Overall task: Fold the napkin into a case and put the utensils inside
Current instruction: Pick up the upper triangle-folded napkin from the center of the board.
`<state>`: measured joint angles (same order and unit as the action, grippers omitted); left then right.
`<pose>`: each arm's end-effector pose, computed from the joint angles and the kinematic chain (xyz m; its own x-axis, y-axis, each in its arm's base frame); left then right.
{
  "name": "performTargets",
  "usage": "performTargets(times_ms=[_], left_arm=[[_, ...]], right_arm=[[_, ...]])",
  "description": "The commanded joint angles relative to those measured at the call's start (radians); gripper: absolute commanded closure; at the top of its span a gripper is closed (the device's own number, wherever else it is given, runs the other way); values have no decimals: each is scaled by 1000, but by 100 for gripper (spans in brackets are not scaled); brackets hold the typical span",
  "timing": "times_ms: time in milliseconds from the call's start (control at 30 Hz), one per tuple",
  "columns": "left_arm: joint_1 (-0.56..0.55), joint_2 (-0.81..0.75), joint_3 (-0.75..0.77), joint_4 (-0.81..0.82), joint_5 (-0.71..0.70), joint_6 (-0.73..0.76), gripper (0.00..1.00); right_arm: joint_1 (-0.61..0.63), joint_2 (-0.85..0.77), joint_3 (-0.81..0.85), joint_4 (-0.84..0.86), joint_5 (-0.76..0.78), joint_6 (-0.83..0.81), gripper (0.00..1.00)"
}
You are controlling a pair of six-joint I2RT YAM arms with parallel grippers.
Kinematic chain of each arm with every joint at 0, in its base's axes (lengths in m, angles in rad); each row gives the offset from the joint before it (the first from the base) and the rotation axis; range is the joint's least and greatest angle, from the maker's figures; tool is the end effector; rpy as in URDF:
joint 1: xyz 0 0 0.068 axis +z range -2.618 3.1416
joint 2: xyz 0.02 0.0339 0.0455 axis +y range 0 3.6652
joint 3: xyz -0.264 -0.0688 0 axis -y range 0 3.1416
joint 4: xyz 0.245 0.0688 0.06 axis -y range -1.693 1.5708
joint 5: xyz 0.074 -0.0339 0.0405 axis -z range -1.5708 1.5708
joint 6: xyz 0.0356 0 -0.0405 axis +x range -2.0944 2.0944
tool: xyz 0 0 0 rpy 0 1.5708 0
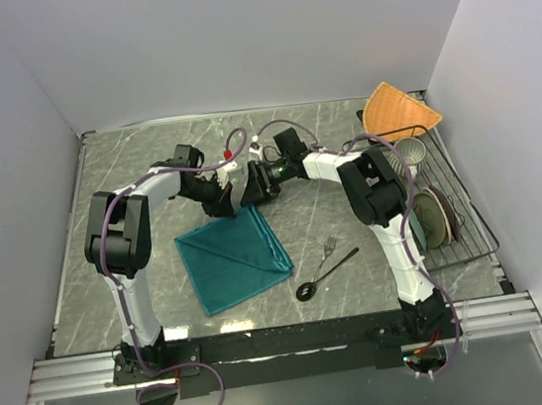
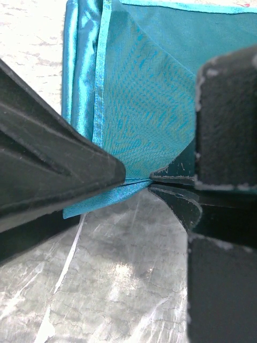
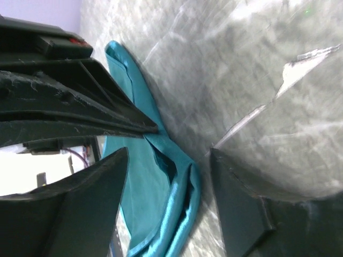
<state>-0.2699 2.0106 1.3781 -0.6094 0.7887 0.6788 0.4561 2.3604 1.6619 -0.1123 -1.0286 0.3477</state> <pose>0.3764 -0.1303 0.1622 -0.4533 0.5845 -0.6729 0.8908 0.3227 -0.3198 0.4330 0.2464 0.1208 -0.8698 -0.2309 -0.4361 -0.4900 0.3000 0.8185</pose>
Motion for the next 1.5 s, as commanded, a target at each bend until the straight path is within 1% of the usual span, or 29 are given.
performTargets(times_ms=[0, 33, 200, 333, 467, 533, 600, 700, 767, 800, 867, 900, 933, 1000, 1033, 1067, 1100, 1133, 1167, 1200, 1267, 1400, 1467], left_arm=[[-5, -30, 12, 16, 34, 38, 99], [-5, -29, 15, 14, 34, 38, 99], [-5, -6, 29, 8, 40, 30, 99], [-3, -3, 30, 13, 34, 25, 99], [-5, 10, 41, 2, 34, 27, 99], [-5, 16, 52, -6, 34, 28, 98], [-5, 28, 62, -18, 35, 28, 98], [-5, 42, 81, -36, 35, 30, 97], [-5, 42, 81, -35, 35, 30, 96], [-5, 40, 79, -33, 35, 30, 96], [-3, 33, 78, -35, 37, 15, 92], [1, 30, 76, -42, 38, 5, 89], [23, 24, 73, -53, 55, 1, 80], [61, 7, 73, -110, 69, 11, 68], [108, 1, 76, -140, 82, 24, 58], [133, -7, 81, -171, 90, 66, 53], [156, -7, 93, -247, 93, 91, 47], [194, -3, 101, -286, 93, 119, 45], [213, 2, 108, -321, 92, 175, 43], [227, 10, 120, -360, 90, 200, 40], [265, 31, 131, -438, 96, 261, 38], [304, 76, 157, -495, 103, 306, 35], [311, 105, 167, -518, 113, 320, 35]], right_arm=[[15, -35, -27, -55, -4, -79, 35], [15, -35, -28, -56, -5, -79, 37], [16, -39, -21, -82, -13, -111, 39], [23, -43, -13, -110, -2, -151, 46], [26, -39, -1, -127, 9, -174, 47], [27, -44, 1, -125, 15, -177, 51], [29, -44, 7, -124, 15, -174, 54], [30, -49, 13, -118, 16, -168, 67], [32, -55, 13, -116, 22, -164, 73], [32, -56, 12, -113, 21, -161, 80], [32, -69, 9, -113, 21, -159, 90], [33, -72, 7, -118, 19, -164, 99], [35, -79, 1, -121, 21, -168, 100], [36, -99, -7, -127, 22, -191, 100], [38, -107, -13, -132, 24, -203, 100], [39, -124, -16, -133, 25, -226, 100], [41, -133, -20, -133, 25, -237, 100], [44, -144, -34, -130, 27, -245, 100], [47, -167, -42, -125, 25, -262, 100], [49, -179, -50, -113, 25, -266, 100], [55, -213, -74, -105, 25, -297, 100], [62, -251, -105, -102, 27, -339, 100], [65, -260, -108, -109, 25, -380, 100]])
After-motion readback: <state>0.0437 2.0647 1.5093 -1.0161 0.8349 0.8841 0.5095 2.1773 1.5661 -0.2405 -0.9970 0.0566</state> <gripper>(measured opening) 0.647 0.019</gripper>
